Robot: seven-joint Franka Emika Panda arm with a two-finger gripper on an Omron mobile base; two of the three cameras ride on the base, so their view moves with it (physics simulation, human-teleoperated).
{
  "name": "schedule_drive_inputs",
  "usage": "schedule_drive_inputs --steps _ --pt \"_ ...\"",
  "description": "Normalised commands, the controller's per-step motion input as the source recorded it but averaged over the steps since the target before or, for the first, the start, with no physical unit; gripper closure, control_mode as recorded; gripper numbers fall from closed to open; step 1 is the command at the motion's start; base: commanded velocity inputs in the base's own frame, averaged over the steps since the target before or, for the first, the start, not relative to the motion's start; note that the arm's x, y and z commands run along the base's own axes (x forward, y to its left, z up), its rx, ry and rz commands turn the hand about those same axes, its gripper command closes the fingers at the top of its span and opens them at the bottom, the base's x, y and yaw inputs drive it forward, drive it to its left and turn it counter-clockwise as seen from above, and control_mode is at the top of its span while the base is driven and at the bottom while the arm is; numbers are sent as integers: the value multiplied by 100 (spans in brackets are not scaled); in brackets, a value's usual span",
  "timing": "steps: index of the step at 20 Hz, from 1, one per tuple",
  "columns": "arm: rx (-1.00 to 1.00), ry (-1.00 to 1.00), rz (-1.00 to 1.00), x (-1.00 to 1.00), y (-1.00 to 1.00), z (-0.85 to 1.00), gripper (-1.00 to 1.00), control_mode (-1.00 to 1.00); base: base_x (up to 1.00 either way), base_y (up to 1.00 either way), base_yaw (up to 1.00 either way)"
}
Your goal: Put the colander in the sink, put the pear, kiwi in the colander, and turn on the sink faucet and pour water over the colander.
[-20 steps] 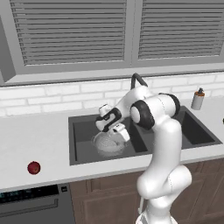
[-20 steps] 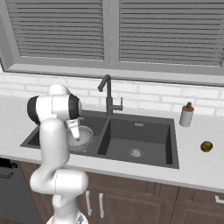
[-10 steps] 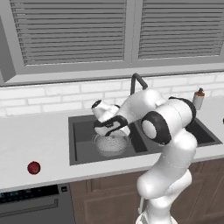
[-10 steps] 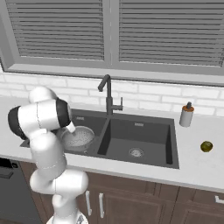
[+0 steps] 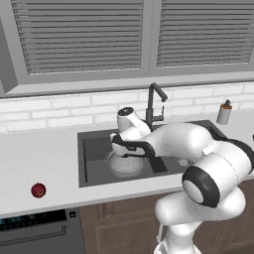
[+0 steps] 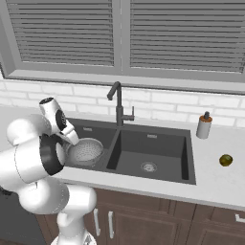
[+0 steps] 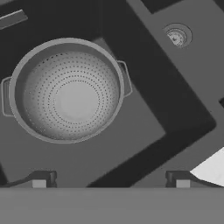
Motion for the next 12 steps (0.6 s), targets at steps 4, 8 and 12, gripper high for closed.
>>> schedule_drive_inputs --steps 4,8,12 --pt "17 5 29 -22 38 59 -100 -100 0 0 0" --pt "1 0 40 -35 59 32 -100 -100 0 0 0" --pt "0 0 31 -23 71 30 -100 -100 0 0 0"
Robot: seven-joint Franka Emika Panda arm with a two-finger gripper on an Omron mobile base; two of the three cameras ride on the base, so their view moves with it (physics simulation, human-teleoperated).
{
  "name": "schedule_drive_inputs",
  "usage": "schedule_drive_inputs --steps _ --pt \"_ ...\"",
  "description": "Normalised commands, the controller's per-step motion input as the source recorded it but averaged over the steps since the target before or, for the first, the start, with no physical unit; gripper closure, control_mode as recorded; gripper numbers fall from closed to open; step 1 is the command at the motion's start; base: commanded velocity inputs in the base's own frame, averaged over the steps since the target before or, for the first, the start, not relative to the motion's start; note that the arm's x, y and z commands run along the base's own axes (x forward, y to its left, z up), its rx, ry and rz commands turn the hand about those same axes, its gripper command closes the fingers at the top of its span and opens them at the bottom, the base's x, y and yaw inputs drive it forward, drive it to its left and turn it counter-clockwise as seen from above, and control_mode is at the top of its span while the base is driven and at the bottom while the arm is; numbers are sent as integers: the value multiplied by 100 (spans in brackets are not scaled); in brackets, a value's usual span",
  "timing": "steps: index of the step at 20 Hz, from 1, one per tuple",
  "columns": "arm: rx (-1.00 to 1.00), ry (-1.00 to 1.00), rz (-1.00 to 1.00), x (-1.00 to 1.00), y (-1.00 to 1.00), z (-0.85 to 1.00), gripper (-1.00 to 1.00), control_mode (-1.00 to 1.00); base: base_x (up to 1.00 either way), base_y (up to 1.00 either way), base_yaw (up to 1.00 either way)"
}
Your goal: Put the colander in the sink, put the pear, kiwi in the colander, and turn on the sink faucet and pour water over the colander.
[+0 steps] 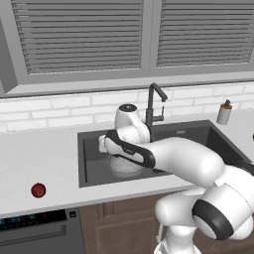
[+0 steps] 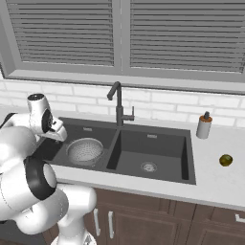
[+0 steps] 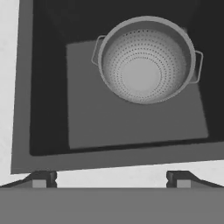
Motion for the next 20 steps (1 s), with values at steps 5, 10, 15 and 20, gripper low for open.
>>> schedule_drive_inputs --steps 5,10,15,20 --pt "0 5 23 -27 60 24 -100 -100 0 0 0" --pt "0 1 21 -31 68 5 -100 -100 0 0 0" --pt "-1 -1 2 -24 78 -4 -100 -100 0 0 0" --pt "0 -2 0 -16 68 1 -100 -100 0 0 0"
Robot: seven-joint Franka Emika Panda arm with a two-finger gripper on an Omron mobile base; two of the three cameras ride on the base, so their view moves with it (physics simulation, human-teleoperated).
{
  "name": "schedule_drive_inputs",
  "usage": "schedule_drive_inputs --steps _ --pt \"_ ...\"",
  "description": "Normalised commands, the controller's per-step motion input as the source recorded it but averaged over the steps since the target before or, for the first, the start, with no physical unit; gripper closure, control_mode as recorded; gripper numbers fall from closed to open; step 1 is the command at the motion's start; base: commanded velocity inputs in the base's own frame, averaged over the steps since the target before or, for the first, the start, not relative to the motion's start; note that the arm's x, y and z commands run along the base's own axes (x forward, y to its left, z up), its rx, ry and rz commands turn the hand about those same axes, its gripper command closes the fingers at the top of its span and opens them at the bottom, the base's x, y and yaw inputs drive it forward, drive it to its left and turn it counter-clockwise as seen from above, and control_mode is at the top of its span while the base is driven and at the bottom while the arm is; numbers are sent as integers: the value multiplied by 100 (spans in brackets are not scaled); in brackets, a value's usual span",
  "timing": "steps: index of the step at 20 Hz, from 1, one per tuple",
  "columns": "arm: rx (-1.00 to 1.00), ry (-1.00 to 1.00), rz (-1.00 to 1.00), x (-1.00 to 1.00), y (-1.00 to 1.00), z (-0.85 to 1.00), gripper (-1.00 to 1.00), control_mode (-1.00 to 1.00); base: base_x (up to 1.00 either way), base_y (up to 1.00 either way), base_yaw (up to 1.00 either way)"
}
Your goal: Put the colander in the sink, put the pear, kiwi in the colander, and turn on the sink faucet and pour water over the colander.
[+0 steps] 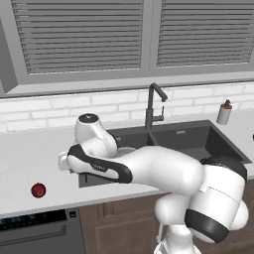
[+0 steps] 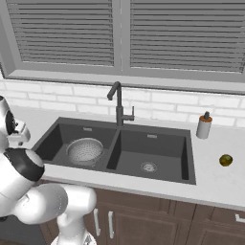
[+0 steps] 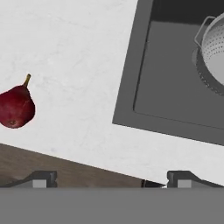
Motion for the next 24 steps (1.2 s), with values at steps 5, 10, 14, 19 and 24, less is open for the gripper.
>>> schedule_drive_inputs --steps 5,10,14,19,24 --pt "0 -3 0 -10 53 8 -100 -100 0 0 0" --pt "0 -2 -2 -11 69 -14 -100 -100 0 0 0" --pt "0 0 -8 -1 52 -18 -100 -100 0 0 0" --pt "0 -2 -8 0 41 -3 -100 -100 0 0 0" --pt "1 0 -12 0 33 -3 -100 -100 0 0 0"
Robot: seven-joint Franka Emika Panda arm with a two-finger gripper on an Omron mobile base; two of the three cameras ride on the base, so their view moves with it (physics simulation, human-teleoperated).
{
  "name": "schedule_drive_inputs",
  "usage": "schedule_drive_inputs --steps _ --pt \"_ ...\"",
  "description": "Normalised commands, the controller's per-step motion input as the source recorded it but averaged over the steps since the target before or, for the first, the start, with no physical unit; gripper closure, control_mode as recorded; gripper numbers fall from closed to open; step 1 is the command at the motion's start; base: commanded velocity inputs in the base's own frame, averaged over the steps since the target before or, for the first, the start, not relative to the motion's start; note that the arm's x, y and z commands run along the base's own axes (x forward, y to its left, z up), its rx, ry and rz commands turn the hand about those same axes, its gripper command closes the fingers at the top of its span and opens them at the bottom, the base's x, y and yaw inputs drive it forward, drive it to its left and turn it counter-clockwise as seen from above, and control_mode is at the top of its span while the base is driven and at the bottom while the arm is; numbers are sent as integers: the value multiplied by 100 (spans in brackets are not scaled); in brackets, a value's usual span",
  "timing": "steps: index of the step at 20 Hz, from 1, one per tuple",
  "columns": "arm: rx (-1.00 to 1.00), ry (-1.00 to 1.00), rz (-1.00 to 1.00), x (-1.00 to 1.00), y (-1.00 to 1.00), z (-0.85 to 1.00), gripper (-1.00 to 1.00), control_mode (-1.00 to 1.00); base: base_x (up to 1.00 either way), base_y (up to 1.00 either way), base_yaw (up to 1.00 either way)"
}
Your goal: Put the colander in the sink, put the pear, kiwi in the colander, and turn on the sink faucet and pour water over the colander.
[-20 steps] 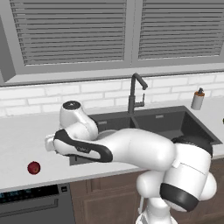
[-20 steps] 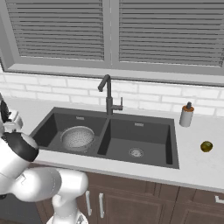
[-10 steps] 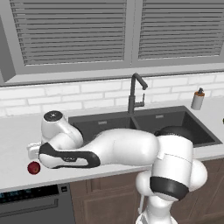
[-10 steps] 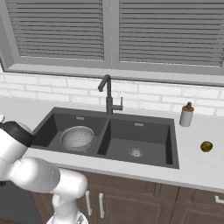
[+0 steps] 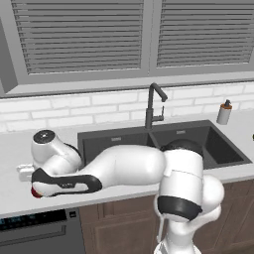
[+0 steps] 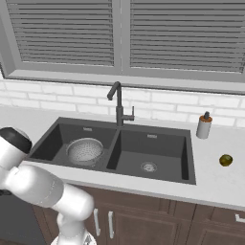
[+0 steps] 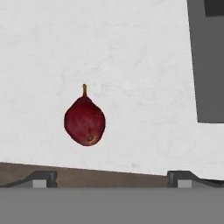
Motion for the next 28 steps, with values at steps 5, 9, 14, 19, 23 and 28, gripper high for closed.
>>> schedule_drive_inputs --steps 5,9,14,19,23,28 --pt "0 0 -11 0 19 -24 -100 -100 0 0 0" --pt "0 0 -9 0 7 -33 -100 -100 0 0 0" --pt "6 1 -7 0 0 -29 -100 -100 0 0 0" --pt "8 1 -2 1 0 -27 -100 -100 0 0 0" --pt "7 0 0 1 0 -19 -100 -100 0 0 0" --pt "2 0 0 1 0 -15 -100 -100 0 0 0"
